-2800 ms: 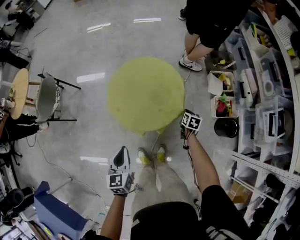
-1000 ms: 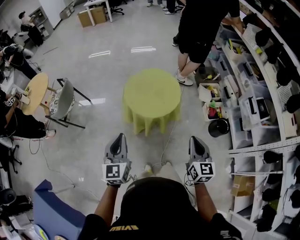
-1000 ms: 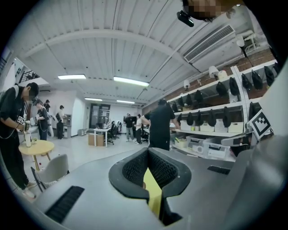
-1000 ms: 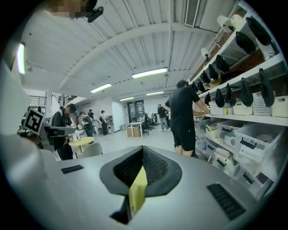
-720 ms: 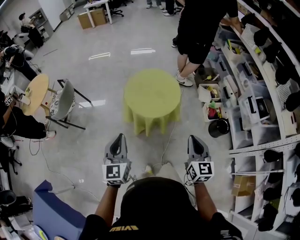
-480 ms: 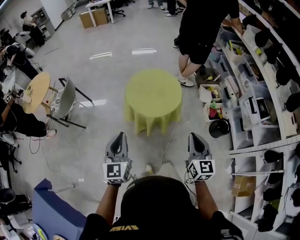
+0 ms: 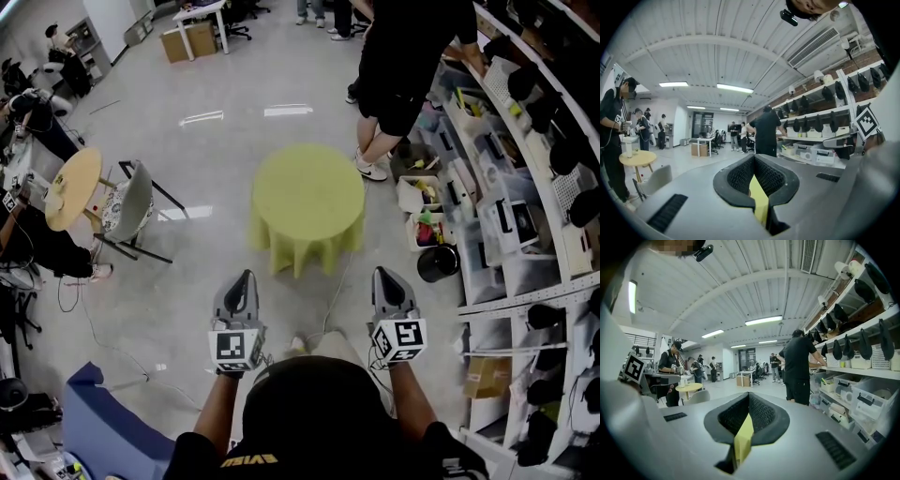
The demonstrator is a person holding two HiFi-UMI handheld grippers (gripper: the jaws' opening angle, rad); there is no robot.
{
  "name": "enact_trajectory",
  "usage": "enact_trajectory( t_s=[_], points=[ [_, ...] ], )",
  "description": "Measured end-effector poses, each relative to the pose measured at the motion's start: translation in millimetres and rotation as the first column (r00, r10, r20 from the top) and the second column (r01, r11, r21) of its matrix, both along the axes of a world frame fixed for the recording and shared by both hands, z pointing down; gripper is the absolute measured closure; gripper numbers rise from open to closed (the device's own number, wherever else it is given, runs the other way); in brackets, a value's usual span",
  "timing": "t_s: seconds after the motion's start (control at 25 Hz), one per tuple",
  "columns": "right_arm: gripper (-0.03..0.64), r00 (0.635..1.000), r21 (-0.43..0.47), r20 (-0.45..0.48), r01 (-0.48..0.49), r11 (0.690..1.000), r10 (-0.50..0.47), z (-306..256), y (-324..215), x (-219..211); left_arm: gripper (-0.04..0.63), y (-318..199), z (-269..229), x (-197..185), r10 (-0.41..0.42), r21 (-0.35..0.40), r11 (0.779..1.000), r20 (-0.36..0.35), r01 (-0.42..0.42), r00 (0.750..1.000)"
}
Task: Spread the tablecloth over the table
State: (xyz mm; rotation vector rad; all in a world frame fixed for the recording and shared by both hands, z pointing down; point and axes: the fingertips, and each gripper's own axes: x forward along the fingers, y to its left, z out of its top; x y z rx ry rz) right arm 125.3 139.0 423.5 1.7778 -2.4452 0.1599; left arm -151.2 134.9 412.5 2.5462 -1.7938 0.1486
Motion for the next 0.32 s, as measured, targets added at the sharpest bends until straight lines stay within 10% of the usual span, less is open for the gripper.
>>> enact_trajectory(
  t_s=[0.32],
  points=[
    [0.617,1.0,-0.004,-0.022,0.014,1.0,-0.014,0.2,3.5,-14.1,0.577,4.1,3.8,-4.6,0.016,-0.016,1.0,0.016,-0.016,1.0]
  ],
)
